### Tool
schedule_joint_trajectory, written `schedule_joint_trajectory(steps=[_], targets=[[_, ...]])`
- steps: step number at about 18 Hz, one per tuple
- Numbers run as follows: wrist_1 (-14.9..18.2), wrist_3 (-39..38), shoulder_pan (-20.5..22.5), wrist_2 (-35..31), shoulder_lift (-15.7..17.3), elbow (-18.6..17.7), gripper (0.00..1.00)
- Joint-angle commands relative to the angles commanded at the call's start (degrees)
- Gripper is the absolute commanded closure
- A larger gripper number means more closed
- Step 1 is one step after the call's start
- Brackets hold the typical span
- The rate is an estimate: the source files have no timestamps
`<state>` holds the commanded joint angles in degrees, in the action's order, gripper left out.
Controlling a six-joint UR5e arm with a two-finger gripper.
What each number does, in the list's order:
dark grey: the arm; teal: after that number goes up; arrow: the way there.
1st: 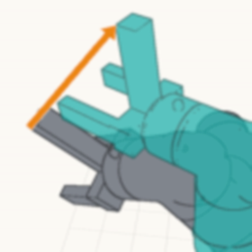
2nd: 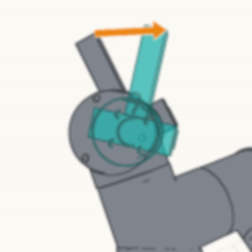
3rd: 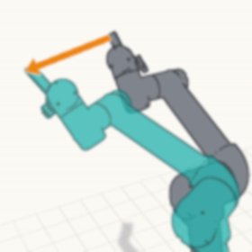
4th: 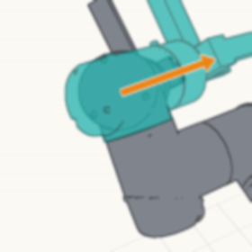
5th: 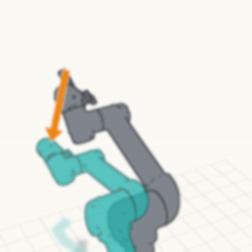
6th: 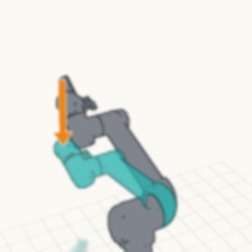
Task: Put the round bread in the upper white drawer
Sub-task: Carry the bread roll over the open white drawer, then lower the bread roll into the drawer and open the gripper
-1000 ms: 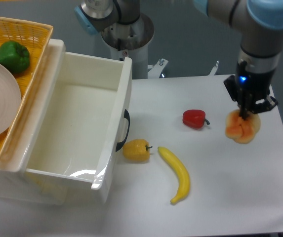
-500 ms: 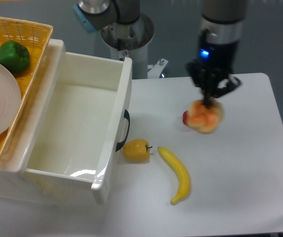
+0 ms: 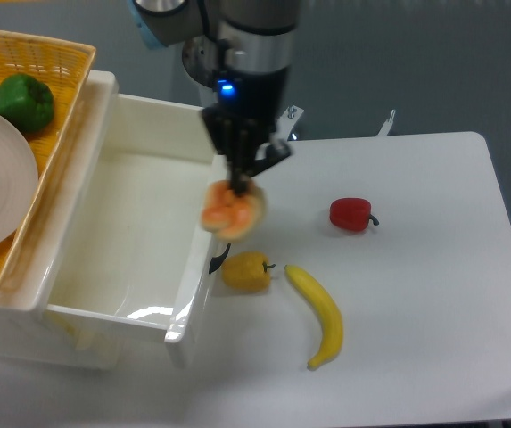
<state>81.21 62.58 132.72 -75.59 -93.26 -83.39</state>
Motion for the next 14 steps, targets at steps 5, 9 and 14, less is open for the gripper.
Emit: schedule_joint_trajectory(steps=[5, 9, 14], targets=[[0.1, -0.8, -4.2, 0.1, 2.4, -4.1, 1.0], [0.0, -2.1, -6.6, -0.2, 3.0, -5.7, 1.0], [-0.9, -0.4, -6.7, -0.1, 1.3, -6.3, 0.53]])
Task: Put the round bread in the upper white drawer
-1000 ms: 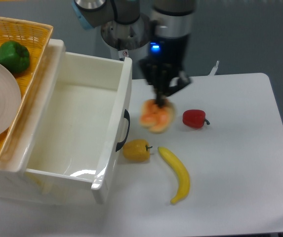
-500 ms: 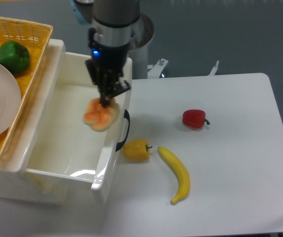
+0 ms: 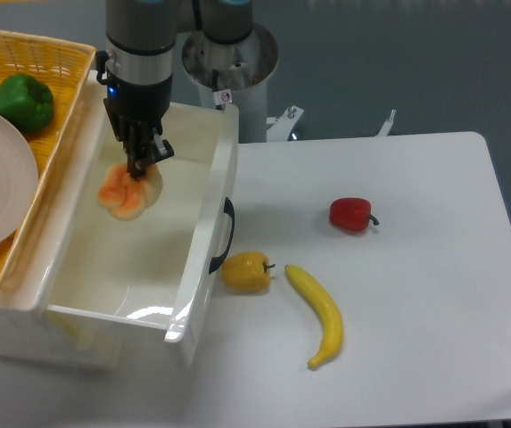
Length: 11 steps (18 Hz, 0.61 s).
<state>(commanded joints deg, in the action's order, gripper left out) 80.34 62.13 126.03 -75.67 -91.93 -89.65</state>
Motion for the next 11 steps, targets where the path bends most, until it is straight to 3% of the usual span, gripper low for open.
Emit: schedule_joint_trajectory(steps=[1, 4, 5, 9, 11], targets=[[-0.6, 0.7, 0.3, 0.1, -0.4, 0.0, 0.4], [-1.1, 1.4, 0.7, 0.1, -1.2, 0.1, 0.23], [-1.3, 1.4, 0.8, 0.1, -1.3, 0.1, 0.13], [-3.6, 1.1, 2.4, 0.1, -1.7, 0.2, 0.0], [-3.6, -0.4, 4.1, 0.2, -1.8, 0.6, 0.0]])
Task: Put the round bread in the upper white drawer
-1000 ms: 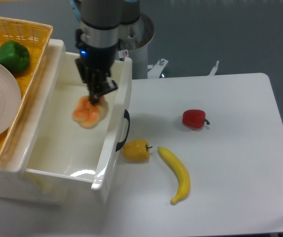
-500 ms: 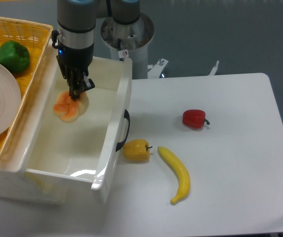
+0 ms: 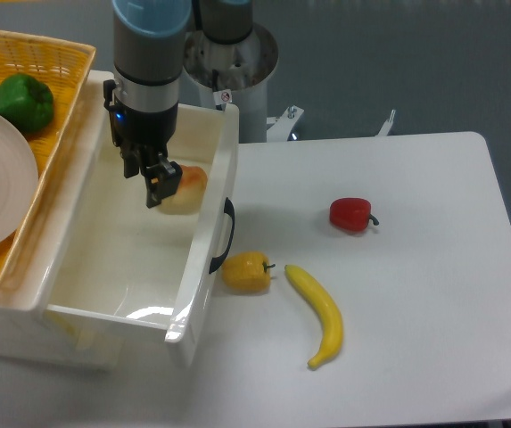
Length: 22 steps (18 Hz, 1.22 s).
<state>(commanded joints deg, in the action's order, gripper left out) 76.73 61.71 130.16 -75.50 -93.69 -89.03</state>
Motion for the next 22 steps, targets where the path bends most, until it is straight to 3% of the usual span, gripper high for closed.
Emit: schedule_joint_trajectory(steps=[4, 9, 14, 19, 22], targets=[[-1.2, -4.8, 4.4, -0.3, 0.9, 0.2, 0.0], [-1.2, -4.5, 11.8, -0.3, 3.2, 0.4, 0.0], [-2.1, -4.3, 19.4, -0.2, 2.6, 4.1, 0.0], [-3.6, -0.6, 26.0, -0.4, 0.5, 4.6, 0.0], [-3.3, 7.5, 30.9, -0.5, -1.0, 4.0, 0.0]])
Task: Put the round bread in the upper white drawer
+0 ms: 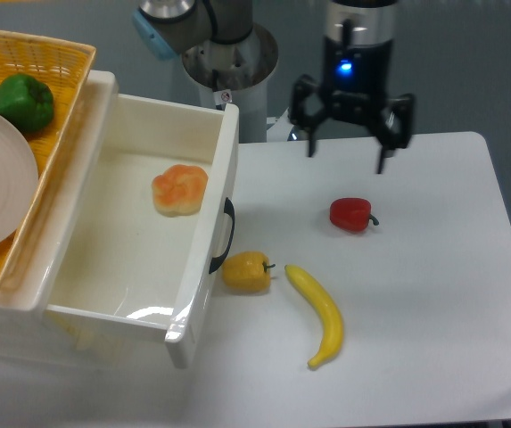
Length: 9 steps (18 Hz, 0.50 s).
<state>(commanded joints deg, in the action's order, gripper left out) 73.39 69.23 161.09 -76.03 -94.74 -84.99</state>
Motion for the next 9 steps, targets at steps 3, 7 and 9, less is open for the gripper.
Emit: schedule_joint_trajectory(steps=[3, 7, 9], targets=[[1.6, 10.6, 2.0, -4.7, -3.1, -0.1, 0.0], [2.1, 21.2, 1.9, -12.4, -6.2, -0.8, 0.0], [2.4, 22.0, 2.0, -12.4, -5.8, -2.2, 0.0]])
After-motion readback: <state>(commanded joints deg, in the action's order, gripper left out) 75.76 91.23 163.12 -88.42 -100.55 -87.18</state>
